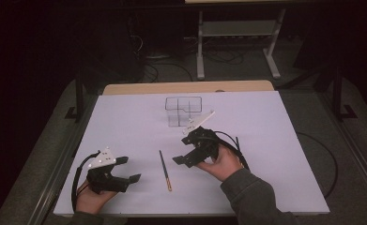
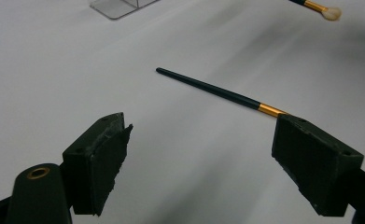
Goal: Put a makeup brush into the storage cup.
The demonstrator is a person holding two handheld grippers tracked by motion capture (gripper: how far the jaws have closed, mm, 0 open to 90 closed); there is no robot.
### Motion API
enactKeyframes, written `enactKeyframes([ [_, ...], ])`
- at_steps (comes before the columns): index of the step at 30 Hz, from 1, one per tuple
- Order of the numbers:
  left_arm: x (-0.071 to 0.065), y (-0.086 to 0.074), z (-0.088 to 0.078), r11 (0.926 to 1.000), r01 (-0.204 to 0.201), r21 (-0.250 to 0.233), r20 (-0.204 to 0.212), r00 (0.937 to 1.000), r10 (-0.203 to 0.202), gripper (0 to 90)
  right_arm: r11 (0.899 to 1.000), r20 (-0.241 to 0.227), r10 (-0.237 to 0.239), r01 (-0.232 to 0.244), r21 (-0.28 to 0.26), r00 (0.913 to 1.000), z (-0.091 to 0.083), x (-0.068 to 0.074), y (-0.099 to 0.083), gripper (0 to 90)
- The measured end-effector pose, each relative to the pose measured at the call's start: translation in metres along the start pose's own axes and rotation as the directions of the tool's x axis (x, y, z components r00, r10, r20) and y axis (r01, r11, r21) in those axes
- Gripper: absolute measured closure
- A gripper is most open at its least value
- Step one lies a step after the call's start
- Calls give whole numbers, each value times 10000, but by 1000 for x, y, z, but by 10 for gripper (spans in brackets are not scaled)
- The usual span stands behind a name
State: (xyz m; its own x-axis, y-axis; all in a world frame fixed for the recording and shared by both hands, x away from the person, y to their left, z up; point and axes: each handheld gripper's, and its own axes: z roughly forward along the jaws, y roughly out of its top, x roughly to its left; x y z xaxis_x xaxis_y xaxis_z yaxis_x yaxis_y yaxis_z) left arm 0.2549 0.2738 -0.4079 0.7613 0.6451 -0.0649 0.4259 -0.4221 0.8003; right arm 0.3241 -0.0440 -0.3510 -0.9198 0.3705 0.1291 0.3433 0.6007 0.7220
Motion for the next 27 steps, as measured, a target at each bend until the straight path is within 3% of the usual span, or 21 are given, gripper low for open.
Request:
enactKeyframes([
  [13,4,0,-2,10000,23,-75,-69,10000,-24,173,9991,-175,195,-188,372,9997,23,3,9,293],
  [19,6,-1,-5,9999,53,-87,-120,9999,-54,173,9970,-236,40,-22,770,9997,43,10,13,323],
  [27,5,-1,-4,9999,54,-95,-55,10000,-54,173,9935,-93,104,-93,1134,9999,58,11,14,358],
])
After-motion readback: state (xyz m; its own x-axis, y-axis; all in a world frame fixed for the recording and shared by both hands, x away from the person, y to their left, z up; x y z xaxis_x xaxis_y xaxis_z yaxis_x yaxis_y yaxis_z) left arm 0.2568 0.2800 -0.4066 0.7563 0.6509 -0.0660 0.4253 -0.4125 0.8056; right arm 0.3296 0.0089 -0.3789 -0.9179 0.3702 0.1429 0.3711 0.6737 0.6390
